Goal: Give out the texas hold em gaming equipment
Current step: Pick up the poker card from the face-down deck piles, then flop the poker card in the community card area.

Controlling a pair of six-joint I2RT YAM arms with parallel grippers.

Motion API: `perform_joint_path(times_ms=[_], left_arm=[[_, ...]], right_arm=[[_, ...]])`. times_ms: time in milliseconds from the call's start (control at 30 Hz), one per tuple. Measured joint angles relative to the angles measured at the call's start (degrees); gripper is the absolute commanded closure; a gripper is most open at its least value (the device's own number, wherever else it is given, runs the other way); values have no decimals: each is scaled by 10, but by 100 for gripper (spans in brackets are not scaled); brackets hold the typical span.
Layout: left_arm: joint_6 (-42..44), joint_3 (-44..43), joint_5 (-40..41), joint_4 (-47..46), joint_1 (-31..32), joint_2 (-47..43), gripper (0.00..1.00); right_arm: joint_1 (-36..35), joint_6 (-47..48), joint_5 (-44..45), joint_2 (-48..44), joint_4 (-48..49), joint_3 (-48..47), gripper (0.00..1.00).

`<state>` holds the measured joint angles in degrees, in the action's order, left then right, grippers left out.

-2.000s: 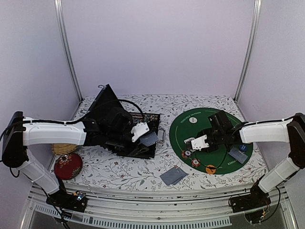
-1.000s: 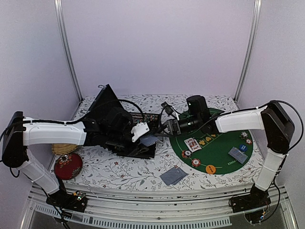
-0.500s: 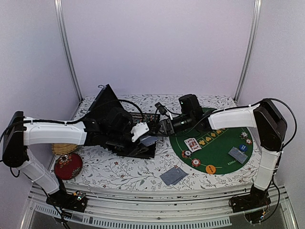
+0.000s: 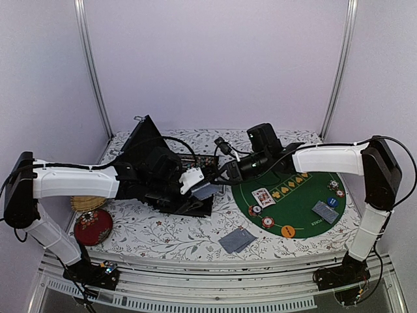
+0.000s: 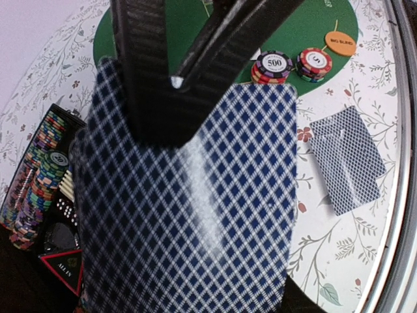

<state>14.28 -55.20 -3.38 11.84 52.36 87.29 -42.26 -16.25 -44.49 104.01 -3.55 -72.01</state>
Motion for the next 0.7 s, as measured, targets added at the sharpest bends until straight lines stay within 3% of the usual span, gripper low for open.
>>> perform_joint_path(times_ms=[167, 300, 700], left_arm=[[0, 0, 0, 0, 0, 1, 49], [0, 0, 0, 0, 0, 1, 49], [3, 0, -2, 0, 0, 1, 49]], right_arm=[[0, 17, 10, -5, -42, -15, 90], [7, 33, 22, -23, -74, -16, 97], [64, 105, 42, -103, -165, -48, 98]])
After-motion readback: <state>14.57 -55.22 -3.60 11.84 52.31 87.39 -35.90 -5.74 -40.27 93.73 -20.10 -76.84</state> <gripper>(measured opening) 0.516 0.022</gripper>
